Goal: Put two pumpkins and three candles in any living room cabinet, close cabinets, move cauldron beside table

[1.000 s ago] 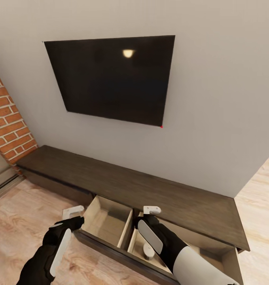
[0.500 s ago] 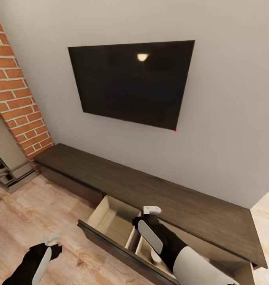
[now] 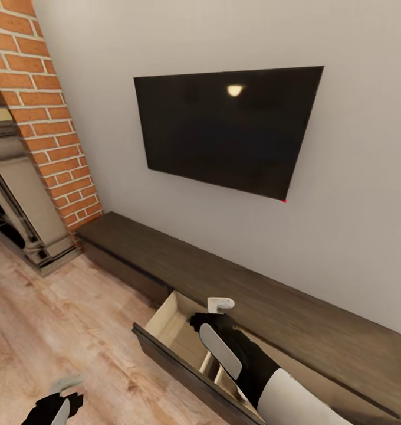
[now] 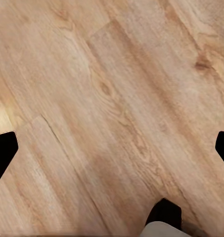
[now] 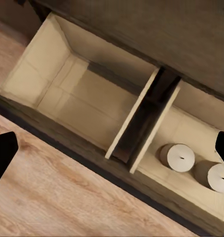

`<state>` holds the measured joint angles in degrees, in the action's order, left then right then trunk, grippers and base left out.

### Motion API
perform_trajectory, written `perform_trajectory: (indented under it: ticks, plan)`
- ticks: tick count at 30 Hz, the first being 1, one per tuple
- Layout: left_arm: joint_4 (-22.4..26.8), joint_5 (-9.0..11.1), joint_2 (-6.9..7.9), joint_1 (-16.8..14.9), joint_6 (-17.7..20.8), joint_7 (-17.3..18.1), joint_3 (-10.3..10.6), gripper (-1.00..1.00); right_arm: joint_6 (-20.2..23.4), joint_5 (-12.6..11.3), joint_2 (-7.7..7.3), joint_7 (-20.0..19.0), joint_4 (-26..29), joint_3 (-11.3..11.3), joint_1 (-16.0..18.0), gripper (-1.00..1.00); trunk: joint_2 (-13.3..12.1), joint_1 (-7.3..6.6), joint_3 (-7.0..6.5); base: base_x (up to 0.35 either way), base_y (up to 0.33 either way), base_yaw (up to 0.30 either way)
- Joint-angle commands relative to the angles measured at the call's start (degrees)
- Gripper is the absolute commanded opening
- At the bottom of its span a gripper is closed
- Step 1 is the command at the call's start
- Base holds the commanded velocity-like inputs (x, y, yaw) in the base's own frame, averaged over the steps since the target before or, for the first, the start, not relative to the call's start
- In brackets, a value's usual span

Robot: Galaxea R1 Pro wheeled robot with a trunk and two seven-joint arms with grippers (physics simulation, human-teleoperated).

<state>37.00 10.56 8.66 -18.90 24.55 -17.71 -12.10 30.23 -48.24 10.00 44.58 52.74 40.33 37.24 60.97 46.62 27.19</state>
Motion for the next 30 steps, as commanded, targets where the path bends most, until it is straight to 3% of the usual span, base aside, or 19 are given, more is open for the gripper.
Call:
perform_trajectory:
  ticks: [1, 5, 8, 30]
  plan:
    - [-0.09, 0.02, -0.03, 0.0, -0.04, 0.02, 0.02, 1.0, 0.06, -0.01, 0.0, 0.88, 0.84, 0.37, -0.3, 1.0, 0.0, 0.0, -0.05, 0.0, 0.0, 0.257]
    - [-0.23, 0.08, -0.05, 0.0, -0.14, 0.04, 0.05, 1.0, 0.29, -0.05, 0.0, 7.63, 6.88, 2.81, -5.77, 1.0, 0.0, 0.0, -0.2, 0.0, 0.0, 0.266]
    - [-0.25, 0.08, -0.05, 0.0, -0.18, 0.08, 0.01, 1.0, 0.4, -0.08, 0.0, 9.58, 10.59, 3.71, -7.31, 1.0, 0.0, 0.0, -0.26, 0.0, 0.0, 0.275]
    - [-0.26, 0.07, -0.04, 0.09, -0.47, 0.05, 0.06, 1.0, 0.55, -0.26, 0.0, 10.35, 12.82, 4.28, -8.14, 1.0, 0.0, 0.0, -0.72, 0.0, 0.0, 0.275]
